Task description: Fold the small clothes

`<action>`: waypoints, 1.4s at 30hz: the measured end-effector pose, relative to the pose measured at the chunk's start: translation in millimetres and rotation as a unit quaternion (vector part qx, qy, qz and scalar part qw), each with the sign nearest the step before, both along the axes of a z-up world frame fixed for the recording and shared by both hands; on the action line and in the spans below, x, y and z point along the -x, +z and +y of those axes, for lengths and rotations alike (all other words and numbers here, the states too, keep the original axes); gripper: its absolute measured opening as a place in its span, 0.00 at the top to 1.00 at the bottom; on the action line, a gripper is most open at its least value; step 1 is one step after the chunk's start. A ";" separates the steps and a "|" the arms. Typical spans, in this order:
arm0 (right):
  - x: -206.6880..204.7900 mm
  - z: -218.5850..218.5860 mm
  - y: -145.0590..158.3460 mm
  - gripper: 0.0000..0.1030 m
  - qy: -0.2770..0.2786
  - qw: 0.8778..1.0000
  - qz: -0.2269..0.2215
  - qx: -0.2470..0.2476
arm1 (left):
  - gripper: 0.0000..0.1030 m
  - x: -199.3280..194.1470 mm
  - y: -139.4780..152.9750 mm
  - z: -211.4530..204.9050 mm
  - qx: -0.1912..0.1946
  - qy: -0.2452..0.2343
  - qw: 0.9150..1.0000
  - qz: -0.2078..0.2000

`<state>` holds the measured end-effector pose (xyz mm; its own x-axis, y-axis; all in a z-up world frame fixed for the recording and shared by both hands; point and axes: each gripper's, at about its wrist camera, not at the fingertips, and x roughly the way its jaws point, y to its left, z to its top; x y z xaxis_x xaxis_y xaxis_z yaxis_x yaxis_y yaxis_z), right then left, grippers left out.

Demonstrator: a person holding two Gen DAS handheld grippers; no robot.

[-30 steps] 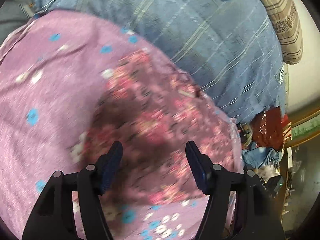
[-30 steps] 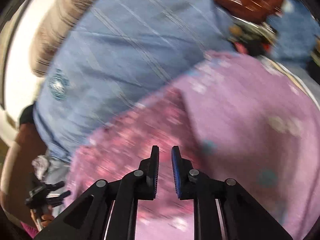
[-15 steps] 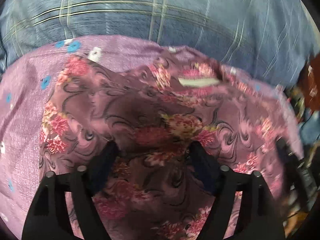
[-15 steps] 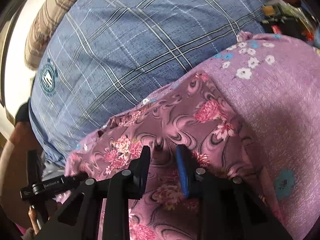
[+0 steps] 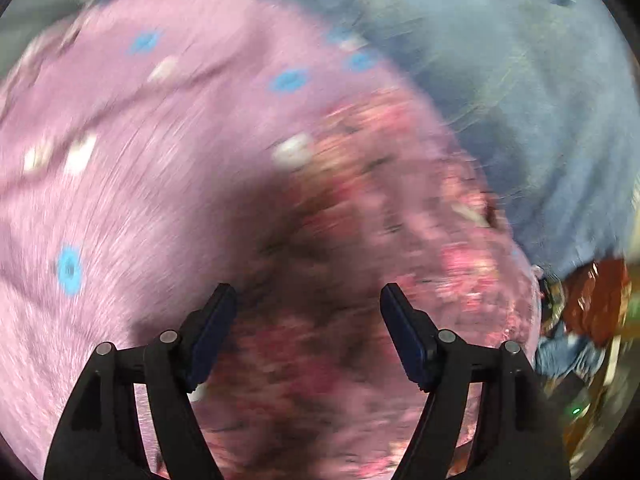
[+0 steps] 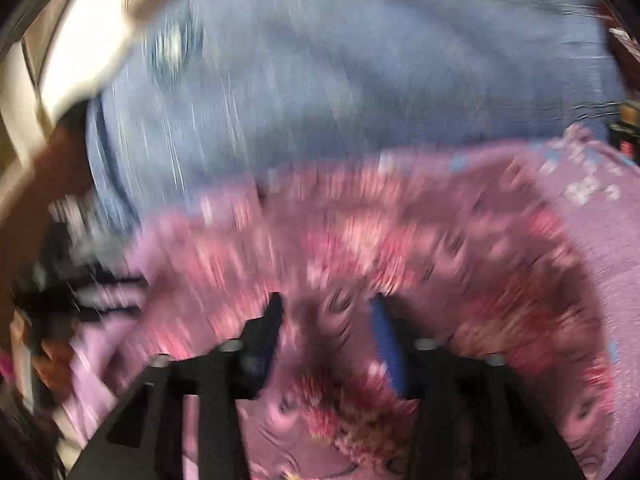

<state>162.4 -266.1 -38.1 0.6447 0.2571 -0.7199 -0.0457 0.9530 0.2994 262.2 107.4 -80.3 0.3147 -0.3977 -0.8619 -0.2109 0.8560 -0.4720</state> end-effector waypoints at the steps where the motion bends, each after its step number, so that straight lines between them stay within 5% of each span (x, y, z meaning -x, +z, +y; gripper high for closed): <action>1: -1.6 7.3 -6.7 0.46 0.006 1.000 0.006 0.030 | 0.28 3.1 3.6 3.1 0.005 -0.001 1.000 -0.014; 3: 4.4 15.7 -1.1 0.47 0.003 0.998 -0.012 0.059 | 0.28 10.0 9.0 7.2 0.016 0.000 1.000 -0.008; 6: 19.7 22.5 17.0 0.46 0.019 0.997 -0.059 0.046 | 0.27 20.3 10.7 14.0 0.082 -0.008 0.997 -0.007; 8: 31.9 33.9 30.4 0.44 0.058 0.993 -0.094 0.036 | 0.17 26.9 6.0 14.4 0.104 -0.012 0.994 0.002; 10: 34.0 48.5 28.7 0.31 0.084 0.991 -0.088 0.056 | 0.17 30.6 -3.3 10.7 0.116 -0.020 0.993 0.019; 12: 23.5 60.1 5.3 0.27 0.083 0.991 -0.027 0.106 | 0.19 35.6 2.1 0.4 0.101 -0.027 0.995 0.008; 13: 17.4 61.5 -8.0 0.26 0.083 0.990 0.004 0.117 | 0.28 37.6 4.9 -4.6 0.105 -0.037 0.994 0.007; 14: 19.2 61.8 -10.1 0.26 0.084 0.989 -0.014 0.119 | 0.53 38.8 7.0 -5.3 0.106 -0.041 0.993 0.006; 16: 21.5 61.5 -4.5 0.26 0.082 0.990 -0.018 0.117 | 0.78 39.5 14.8 -13.5 0.094 -0.058 0.994 0.000; 21: 23.4 28.1 16.9 0.26 0.025 0.998 -0.034 0.056 | 0.80 48.1 55.3 -39.0 0.088 -0.069 0.993 -0.049; 28: 33.0 -48.5 22.1 0.26 -0.087 0.995 -0.023 0.050 | 0.80 44.8 114.3 -137.8 0.104 -0.168 0.975 -0.101; 32: 39.0 -77.4 11.3 0.26 -0.100 0.995 -0.003 0.011 | 0.79 35.2 96.3 -210.1 0.074 -0.221 0.969 -0.080; 36: 47.7 -85.8 12.3 0.26 -0.093 0.996 -0.006 0.002 | 0.77 23.4 47.6 -259.0 0.032 -0.237 0.971 -0.015; 39: 51.2 -95.5 13.8 0.26 -0.093 0.996 -0.007 -0.013 | 0.70 21.5 36.7 -270.6 0.017 -0.235 0.972 0.000; 41: 52.9 -102.0 15.3 0.26 -0.093 0.995 -0.008 -0.033 | 0.53 23.3 45.8 -267.0 0.027 -0.239 0.971 0.000; 42: 53.8 -105.2 16.6 0.26 -0.093 0.995 -0.012 -0.044 | 0.52 23.6 53.3 -263.3 0.032 -0.238 0.971 -0.003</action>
